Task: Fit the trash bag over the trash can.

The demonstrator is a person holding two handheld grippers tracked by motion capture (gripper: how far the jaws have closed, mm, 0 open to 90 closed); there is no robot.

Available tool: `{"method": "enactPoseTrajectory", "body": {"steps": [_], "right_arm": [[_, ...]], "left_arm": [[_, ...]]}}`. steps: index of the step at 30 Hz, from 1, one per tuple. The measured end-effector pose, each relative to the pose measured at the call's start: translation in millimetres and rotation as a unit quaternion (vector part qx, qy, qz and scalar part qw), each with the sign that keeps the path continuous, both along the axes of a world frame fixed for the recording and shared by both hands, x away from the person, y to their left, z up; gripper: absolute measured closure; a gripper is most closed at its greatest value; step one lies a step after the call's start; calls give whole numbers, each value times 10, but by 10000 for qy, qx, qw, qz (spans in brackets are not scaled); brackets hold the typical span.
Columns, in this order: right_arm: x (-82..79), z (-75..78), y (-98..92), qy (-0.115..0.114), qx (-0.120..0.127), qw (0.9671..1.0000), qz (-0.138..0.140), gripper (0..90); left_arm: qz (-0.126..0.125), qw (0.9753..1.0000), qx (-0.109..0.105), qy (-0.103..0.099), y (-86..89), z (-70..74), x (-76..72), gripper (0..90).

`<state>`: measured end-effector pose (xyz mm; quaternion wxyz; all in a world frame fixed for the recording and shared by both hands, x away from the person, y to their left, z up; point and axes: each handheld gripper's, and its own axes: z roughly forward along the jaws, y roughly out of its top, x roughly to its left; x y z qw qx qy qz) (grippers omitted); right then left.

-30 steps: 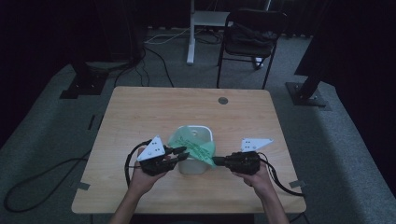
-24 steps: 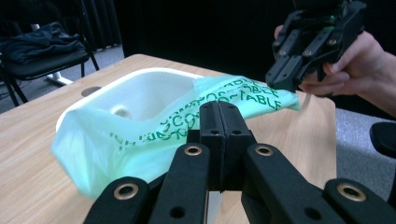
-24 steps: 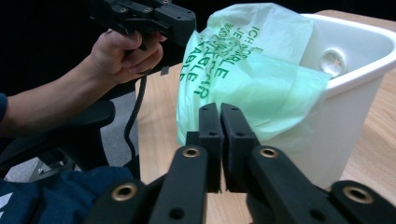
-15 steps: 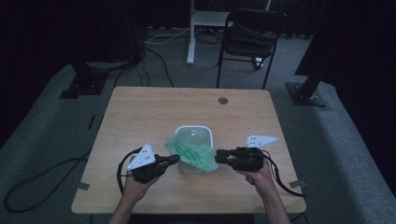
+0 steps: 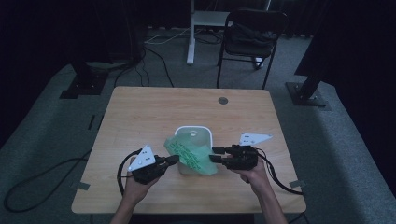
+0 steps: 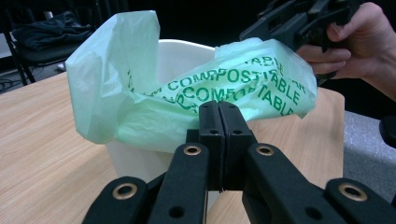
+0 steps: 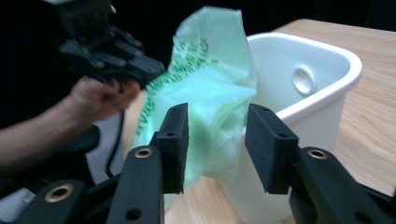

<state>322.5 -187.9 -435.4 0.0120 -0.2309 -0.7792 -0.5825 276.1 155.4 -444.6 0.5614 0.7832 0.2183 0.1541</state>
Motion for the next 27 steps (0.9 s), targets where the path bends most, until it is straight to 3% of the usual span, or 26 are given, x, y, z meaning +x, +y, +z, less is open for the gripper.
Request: {"method": "enactPoseTrajectory", "body": {"steps": [6, 13, 15, 17, 20, 27], "right_arm": [[-38, 30, 29, -61, -16, 10000, 30, 537], [-87, 69, 84, -289, -214, 9993, -63, 541], [-93, 74, 96, -318, -249, 9992, -77, 588], [-93, 75, 99, -371, -274, 9989, -79, 706], [-89, 69, 105, -420, -288, 9987, -55, 812], [-107, 84, 119, -467, -258, 9985, 72, 859]], "left_arm": [[24, 10000, 56, -24, -22, 8, -3, 879], [62, 10000, -7, -56, -8, 46, -20, 835], [70, 10000, -17, -56, 0, 58, -22, 819], [82, 9999, -54, -64, 11, 75, -31, 798], [88, 9998, -126, -93, 27, 115, -50, 765], [-6, 9998, -169, -111, -32, 205, -43, 713]]}}
